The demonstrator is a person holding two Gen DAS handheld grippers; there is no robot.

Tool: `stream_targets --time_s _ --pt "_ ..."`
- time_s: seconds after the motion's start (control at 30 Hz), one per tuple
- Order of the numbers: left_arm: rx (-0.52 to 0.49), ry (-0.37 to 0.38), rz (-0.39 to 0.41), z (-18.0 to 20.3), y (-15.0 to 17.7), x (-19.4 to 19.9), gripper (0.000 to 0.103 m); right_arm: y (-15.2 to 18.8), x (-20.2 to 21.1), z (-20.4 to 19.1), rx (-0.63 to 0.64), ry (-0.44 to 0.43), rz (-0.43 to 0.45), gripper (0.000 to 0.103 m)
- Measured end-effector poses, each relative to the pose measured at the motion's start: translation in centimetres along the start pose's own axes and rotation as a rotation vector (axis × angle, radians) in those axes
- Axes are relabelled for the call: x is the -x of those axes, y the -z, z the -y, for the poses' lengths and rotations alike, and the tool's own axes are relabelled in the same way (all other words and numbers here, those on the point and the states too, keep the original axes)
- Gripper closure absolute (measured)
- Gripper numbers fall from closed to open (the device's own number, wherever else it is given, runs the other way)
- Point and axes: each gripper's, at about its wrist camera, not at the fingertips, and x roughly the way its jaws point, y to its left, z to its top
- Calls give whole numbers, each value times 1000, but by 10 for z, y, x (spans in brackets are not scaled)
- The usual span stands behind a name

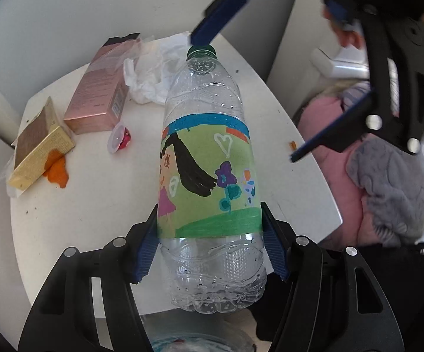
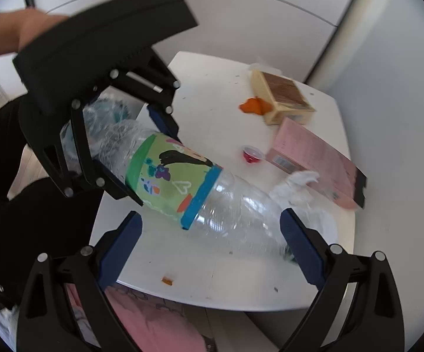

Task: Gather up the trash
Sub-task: 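Grasp the water bottle with the left gripper and lift it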

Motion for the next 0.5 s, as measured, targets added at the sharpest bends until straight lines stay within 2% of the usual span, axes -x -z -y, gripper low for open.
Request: stream_targets --time_s 0.17,0.5 --pt "-23 27 0 -6 1 1 42 -7 -24 6 72 -15 -85 11" --pt "-39 70 0 -10 1 2 42 -17 -51 -1 211 -71 -169 11"
